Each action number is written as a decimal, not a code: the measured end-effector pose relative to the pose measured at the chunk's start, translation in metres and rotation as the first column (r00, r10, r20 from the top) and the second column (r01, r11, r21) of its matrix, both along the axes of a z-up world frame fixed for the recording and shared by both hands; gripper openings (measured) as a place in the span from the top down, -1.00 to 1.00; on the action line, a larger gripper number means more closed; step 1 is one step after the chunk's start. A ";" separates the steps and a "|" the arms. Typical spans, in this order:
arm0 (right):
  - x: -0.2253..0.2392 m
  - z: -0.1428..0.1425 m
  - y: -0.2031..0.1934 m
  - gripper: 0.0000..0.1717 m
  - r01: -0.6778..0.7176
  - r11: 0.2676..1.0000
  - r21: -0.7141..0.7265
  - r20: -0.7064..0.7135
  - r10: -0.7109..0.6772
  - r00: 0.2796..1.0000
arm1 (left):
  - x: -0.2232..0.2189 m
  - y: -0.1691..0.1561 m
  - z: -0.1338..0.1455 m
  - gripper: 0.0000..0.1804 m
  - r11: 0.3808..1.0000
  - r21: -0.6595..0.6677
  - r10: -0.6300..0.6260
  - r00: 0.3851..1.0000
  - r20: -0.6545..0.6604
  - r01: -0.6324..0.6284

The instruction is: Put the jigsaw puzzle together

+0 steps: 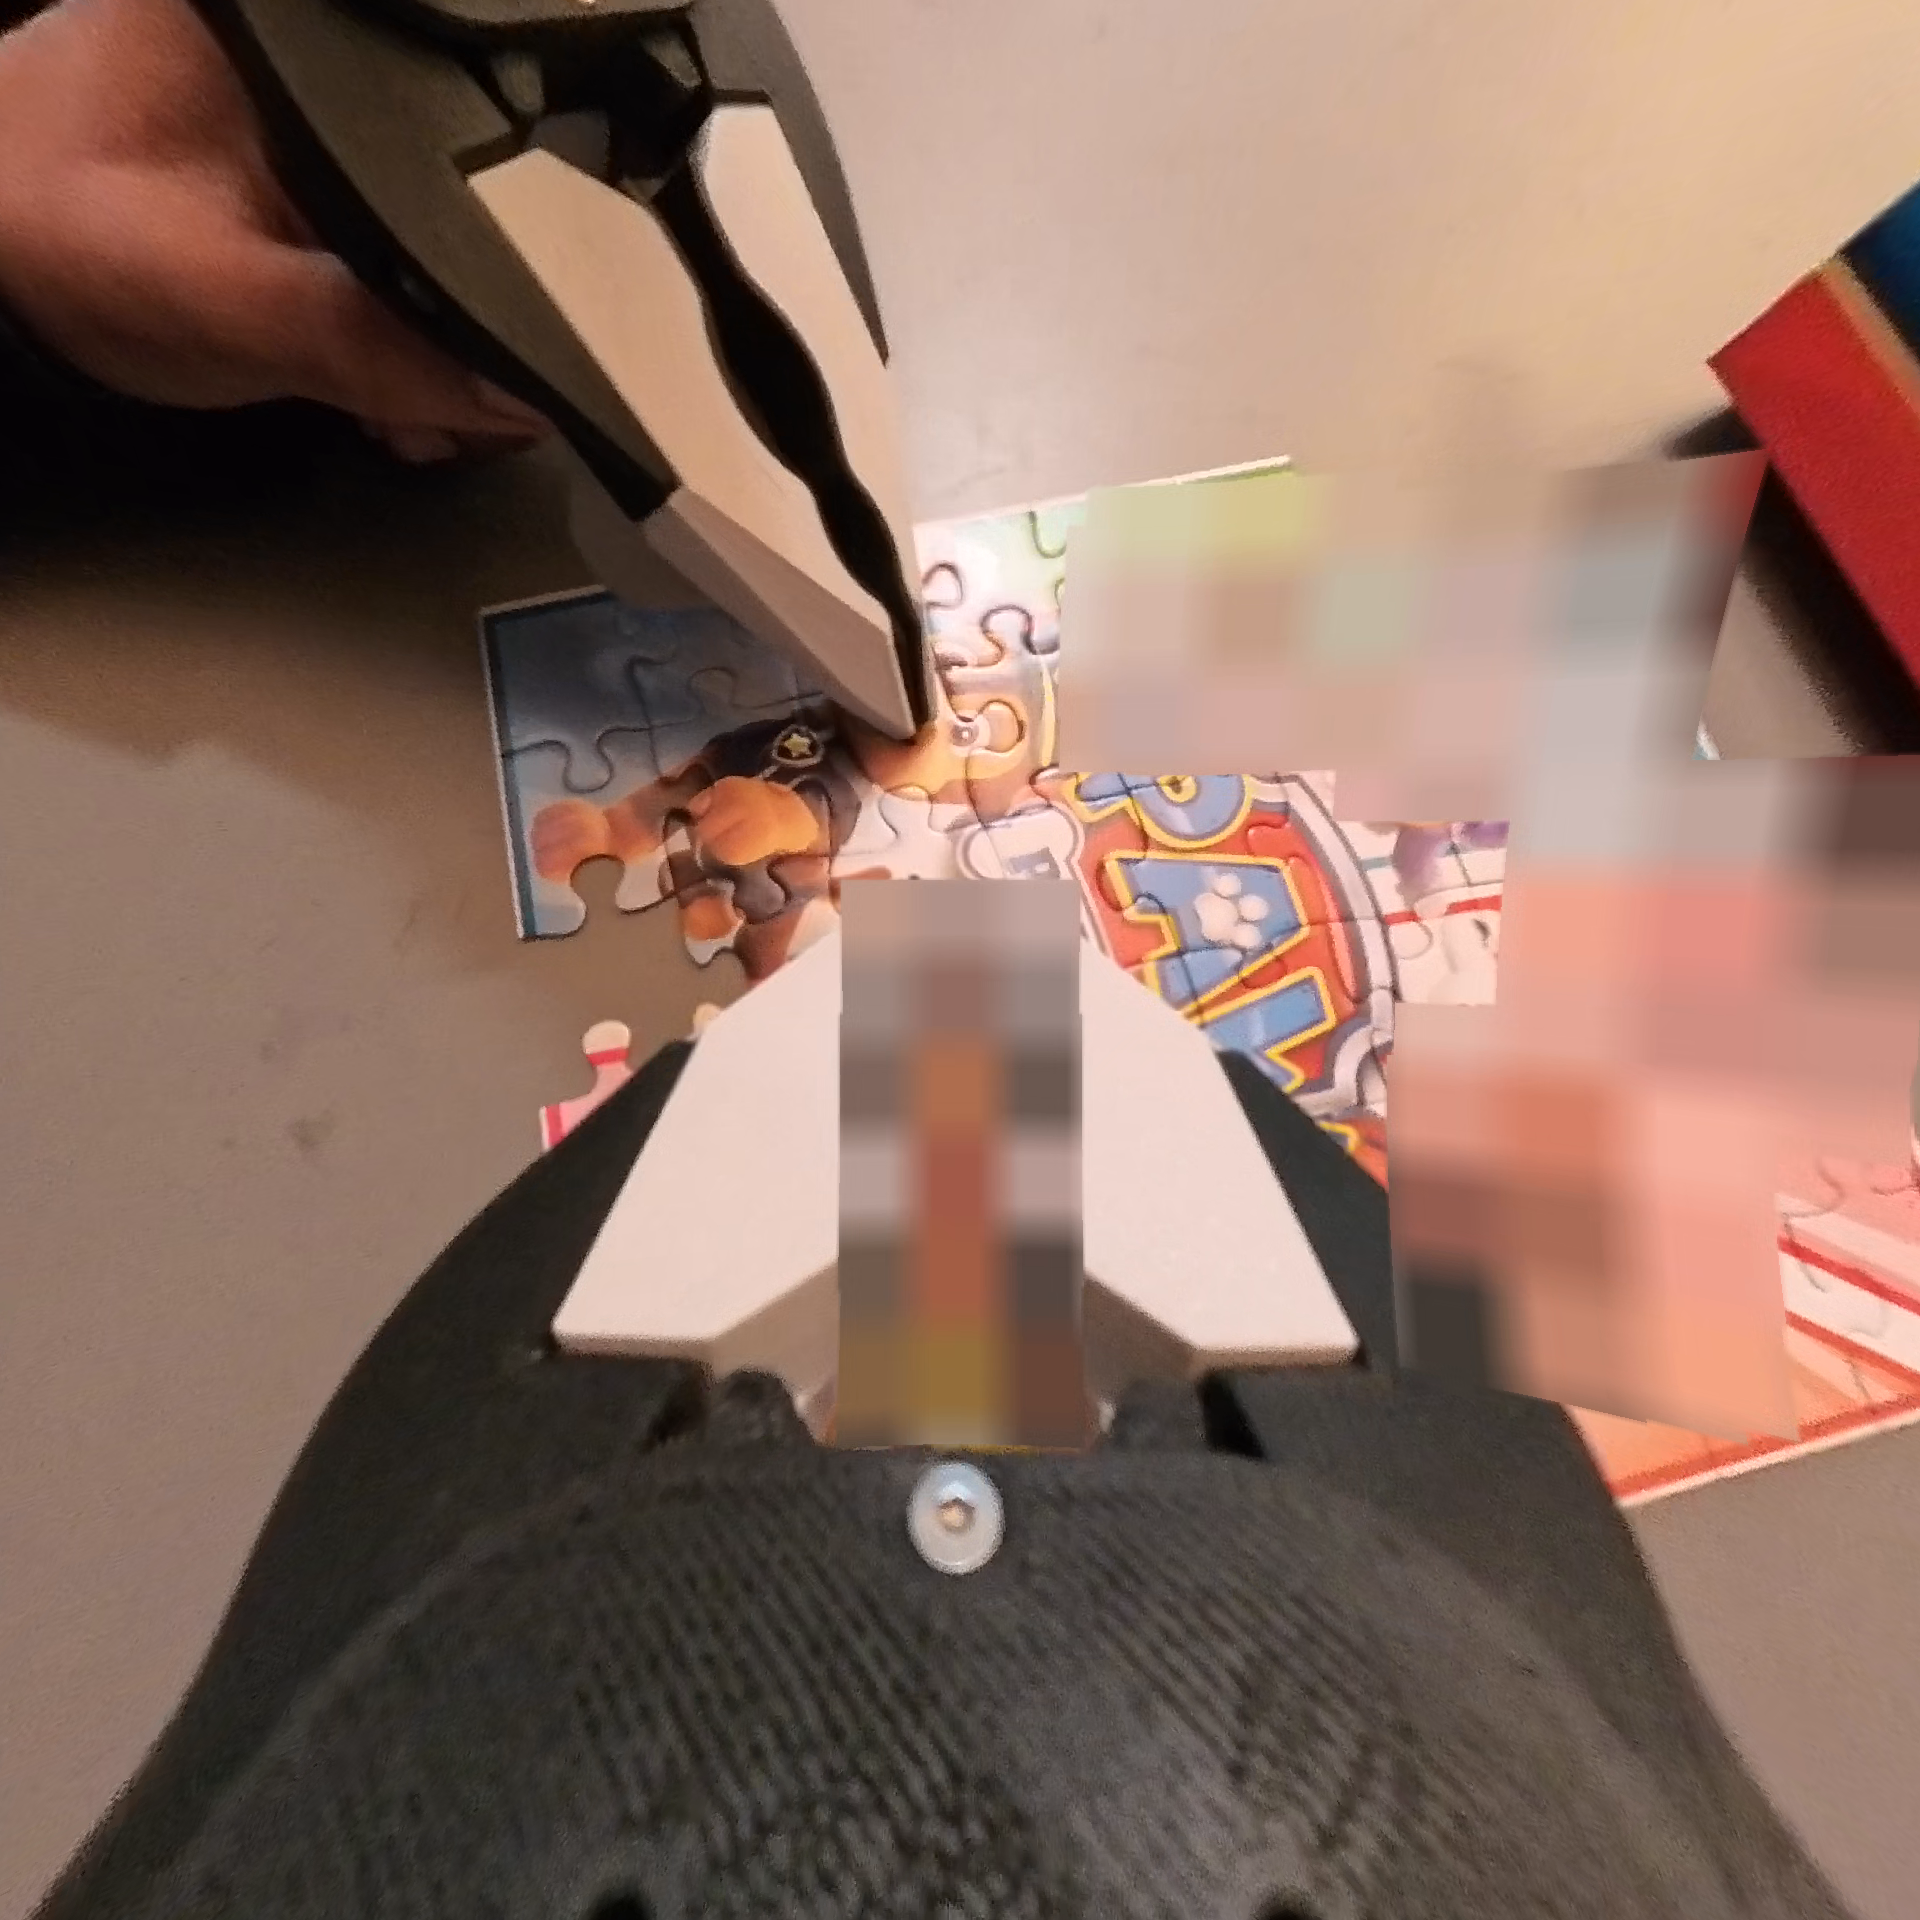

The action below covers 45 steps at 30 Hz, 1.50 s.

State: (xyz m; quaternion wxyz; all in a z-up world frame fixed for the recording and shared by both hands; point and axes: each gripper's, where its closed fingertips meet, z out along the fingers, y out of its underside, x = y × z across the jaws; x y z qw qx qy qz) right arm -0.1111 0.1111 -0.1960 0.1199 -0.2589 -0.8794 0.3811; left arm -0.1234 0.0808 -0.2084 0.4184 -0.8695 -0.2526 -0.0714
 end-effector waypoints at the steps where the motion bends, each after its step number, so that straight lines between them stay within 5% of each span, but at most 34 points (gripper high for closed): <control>1: 0.001 -0.004 0.002 0.90 0.002 1.000 0.006 0.032 -0.003 0.999 | 0.000 0.000 0.000 1.00 1.000 0.000 0.000 1.000 0.000 0.000; 12: -0.003 -0.011 0.004 1.00 0.018 0.998 0.059 0.014 -0.019 1.000 | 0.000 0.000 0.000 1.00 1.000 -0.002 -0.001 1.000 -0.002 0.001; 16: 0.016 -0.011 -0.002 1.00 -0.074 0.996 -0.048 0.142 0.081 0.987 | 0.000 0.000 0.000 1.00 1.000 -0.003 -0.001 1.000 -0.004 0.001; 18: 0.003 -0.011 0.005 1.00 -0.005 0.999 -0.035 0.105 0.009 0.994 | 0.000 0.000 0.000 1.00 1.000 -0.003 -0.001 1.000 -0.004 0.001; 19: -0.013 -0.011 0.015 0.95 0.073 0.997 0.009 0.028 -0.073 0.997 | 0.000 0.000 0.000 1.00 1.000 -0.003 -0.001 1.000 -0.004 0.001; 20: -0.024 -0.010 0.024 0.70 0.124 0.991 0.045 -0.040 -0.122 0.992 | 0.000 0.000 0.000 1.00 1.000 -0.003 -0.001 1.000 -0.004 0.001; 21: -0.020 -0.010 0.023 0.72 0.092 0.995 0.047 -0.039 -0.090 0.995 | 0.000 0.000 0.000 1.00 1.000 -0.003 -0.001 1.000 -0.004 0.001; 22: -0.004 -0.011 0.011 1.00 0.001 1.000 0.007 0.031 -0.001 1.000 | 0.000 0.000 0.000 1.00 1.000 -0.004 -0.001 1.000 -0.006 0.001; 24: 0.011 -0.011 -0.004 1.00 -0.065 0.996 -0.063 0.109 0.072 0.991 | 0.000 0.000 0.000 1.00 1.000 -0.005 -0.001 1.000 -0.007 0.001; 27: -0.016 -0.011 0.010 1.00 0.061 0.998 0.004 -0.009 -0.061 0.998 | 0.000 0.000 0.000 1.00 1.000 -0.006 -0.001 1.000 -0.009 0.001; 30: 0.004 -0.011 -0.012 1.00 -0.045 0.994 -0.103 0.106 0.056 0.993 | 0.000 0.000 0.000 1.00 1.000 -0.007 -0.002 1.000 -0.009 0.002; 33: -0.024 -0.011 0.000 1.00 0.114 0.991 -0.065 0.068 -0.109 0.992 | 0.000 0.000 0.000 1.00 1.000 -0.005 -0.003 1.000 -0.003 0.003; 36: -0.003 -0.011 -0.026 1.00 0.005 0.987 -0.162 0.217 0.031 0.976 | 0.001 0.000 0.000 1.00 1.000 -0.001 -0.003 1.000 0.007 0.003; 42: -0.090 -0.011 0.019 1.00 0.242 0.969 0.039 -0.078 -0.238 0.968 | 0.001 0.001 -0.001 1.00 1.000 0.001 -0.005 1.000 0.013 0.005; 45: -0.113 -0.011 0.012 1.00 0.280 0.959 0.036 -0.037 -0.278 0.960 | 0.001 0.001 0.000 1.00 1.000 0.004 -0.009 1.000 0.019 0.009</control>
